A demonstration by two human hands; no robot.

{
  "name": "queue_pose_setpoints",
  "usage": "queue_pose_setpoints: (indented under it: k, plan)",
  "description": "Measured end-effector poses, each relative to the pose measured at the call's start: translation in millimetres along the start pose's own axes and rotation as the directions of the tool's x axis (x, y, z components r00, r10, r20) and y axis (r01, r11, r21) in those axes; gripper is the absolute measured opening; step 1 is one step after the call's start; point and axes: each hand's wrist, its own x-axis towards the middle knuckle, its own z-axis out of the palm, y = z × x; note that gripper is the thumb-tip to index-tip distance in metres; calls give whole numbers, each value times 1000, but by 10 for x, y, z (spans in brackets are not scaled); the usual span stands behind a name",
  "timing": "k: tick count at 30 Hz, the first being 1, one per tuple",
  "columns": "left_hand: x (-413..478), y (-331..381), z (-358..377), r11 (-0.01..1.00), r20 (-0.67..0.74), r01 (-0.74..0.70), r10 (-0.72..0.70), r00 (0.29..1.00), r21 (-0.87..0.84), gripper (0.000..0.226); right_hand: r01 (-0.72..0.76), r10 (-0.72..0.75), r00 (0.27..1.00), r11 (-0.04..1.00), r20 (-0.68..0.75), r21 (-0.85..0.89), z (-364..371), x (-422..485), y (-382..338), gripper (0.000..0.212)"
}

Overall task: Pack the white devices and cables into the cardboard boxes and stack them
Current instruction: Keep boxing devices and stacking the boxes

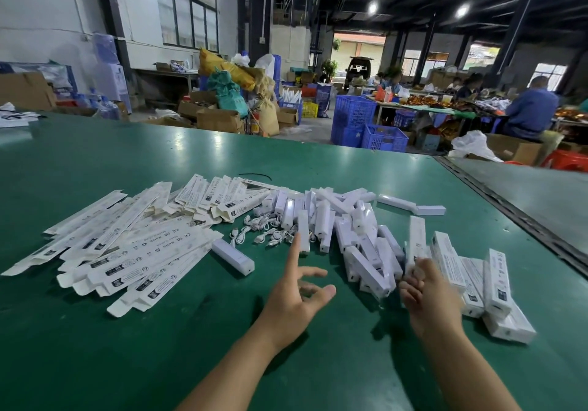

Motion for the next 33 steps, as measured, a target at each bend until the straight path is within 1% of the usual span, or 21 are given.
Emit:
queue_pose_setpoints:
  k: [2, 4, 6, 8, 10, 11, 13, 15, 17, 18, 21, 22, 27, 29, 31, 33]
  plan:
    - [-9, 18, -4, 1000, -8, 14, -14, 1000, -13, 94, -33, 34, 997, 999, -63, 21, -23, 27, -6, 19]
    - [-13, 32, -10, 999, -5, 26, -26, 1000, -18, 95, -87, 89, 994, 995, -66, 40, -34, 46, 16, 27]
    - [-10, 34, -14, 999, 3, 45, -45, 999, -24, 98, -106, 117, 991, 980, -58, 166, -31, 58, 37, 38]
    - [-5, 32, -13, 997, 10, 65, -65, 998, -31, 102, -90, 112, 993, 931, -42, 354, -10, 47, 36, 45]
    - [-2, 22, -11, 996, 12, 79, -78, 997, -42, 102, -61, 76, 997, 872, -10, 486, 7, 26, 29, 47]
    - [0, 15, -13, 996, 10, 83, -83, 997, -45, 101, -46, 54, 999, 861, -1, 506, 11, 19, 32, 46]
    - [6, 2, -12, 995, 8, 96, -96, 995, -34, 99, -48, 49, 999, 868, 11, 494, 6, 31, 50, 34]
    - [12, -13, -12, 993, -13, 118, -118, 993, -16, 95, -90, 98, 995, 874, 7, 478, 6, 27, 71, 23]
    - [23, -22, -18, 992, -68, 128, -129, 989, -11, 84, -103, 127, 992, 877, -19, 469, 20, 12, 83, 21]
    - [33, -26, -25, 993, -108, 122, -121, 987, 2, 75, -99, 128, 991, 882, -32, 460, 25, 12, 87, 21]
    - [60, -25, -69, 991, -283, 69, -35, 959, 111, 35, -101, 129, 991, 901, -39, 423, 55, -14, 106, 19]
    - [66, -24, -83, 988, -336, 58, -6, 942, 144, 30, -99, 122, 992, 910, -32, 402, 73, -31, 112, 19]
    - [159, -36, -110, 952, -496, 61, 102, 862, 301, 18, -37, 33, 999, 975, 21, 220, 159, -118, 169, 20]
    - [262, -22, -197, 917, -527, 92, 138, 839, 388, 16, -10, 2, 999, 987, 51, 158, 179, -136, 198, 21]
    - [365, -14, -378, 839, -490, 125, 182, 852, 529, 23, 11, -20, 997, 993, 74, 115, 192, -155, 220, 23]
    - [452, -26, -663, 692, -442, 195, 198, 875, 696, 39, 14, -22, 996, 996, 91, 89, 208, -176, 239, 25]
